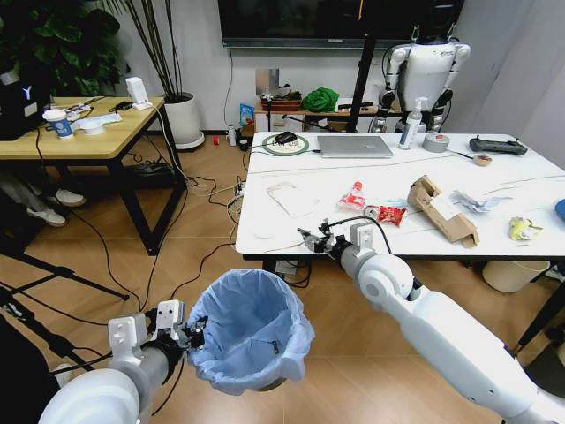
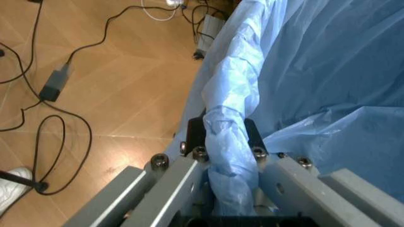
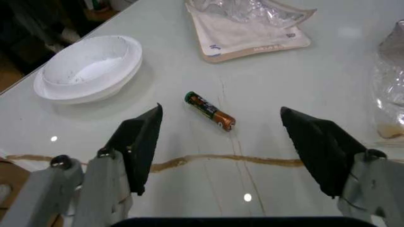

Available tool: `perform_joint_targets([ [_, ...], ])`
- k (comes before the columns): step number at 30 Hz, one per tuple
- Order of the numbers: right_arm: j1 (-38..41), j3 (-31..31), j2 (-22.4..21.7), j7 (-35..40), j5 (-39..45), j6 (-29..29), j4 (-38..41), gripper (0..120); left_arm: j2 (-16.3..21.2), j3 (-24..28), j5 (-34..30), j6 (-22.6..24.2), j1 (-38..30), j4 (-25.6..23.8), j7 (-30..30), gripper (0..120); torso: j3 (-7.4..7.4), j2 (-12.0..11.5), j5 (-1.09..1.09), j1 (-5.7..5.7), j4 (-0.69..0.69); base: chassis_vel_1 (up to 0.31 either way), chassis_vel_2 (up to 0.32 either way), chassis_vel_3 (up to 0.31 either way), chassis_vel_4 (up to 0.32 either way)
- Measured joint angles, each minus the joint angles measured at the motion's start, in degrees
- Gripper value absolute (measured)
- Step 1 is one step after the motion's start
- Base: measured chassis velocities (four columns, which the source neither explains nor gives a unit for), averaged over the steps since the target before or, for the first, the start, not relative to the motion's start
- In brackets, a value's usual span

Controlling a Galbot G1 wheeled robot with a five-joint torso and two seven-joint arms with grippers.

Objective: Pick up the trash bin and place the trash from the table into it.

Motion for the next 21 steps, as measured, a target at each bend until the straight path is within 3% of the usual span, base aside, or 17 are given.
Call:
perform_joint_targets([
  [4,0.27,-0.28,0.40,0.07,-0.09,0.00,-0.81,79,0.04,-0.04,0.01,0.00,0.01,0.00,0.01,0,0.00,0.00,0.00,0.00,0.00,0.000,0.000,0.000,0.000],
  [8,0.31,-0.56,0.47,0.08,-0.44,0.01,-1.19,70,0.05,-0.08,0.01,0.00,0.14,0.00,0.01,0,0.00,0.00,0.00,0.00,0.00,0.000,0.000,0.000,0.000],
  [19,1.37,-1.51,0.85,0.55,-0.67,0.09,-1.74,60,0.16,-0.20,0.02,0.00,0.33,0.00,0.06,0,0.00,0.00,0.00,0.00,0.00,0.000,0.000,0.000,0.000],
  [21,1.63,-1.90,0.88,0.75,-0.63,0.08,-1.85,52,0.14,-0.20,0.32,0.00,0.41,0.00,0.20,0,0.00,0.00,0.00,0.00,0.00,0.000,0.000,0.000,0.000],
])
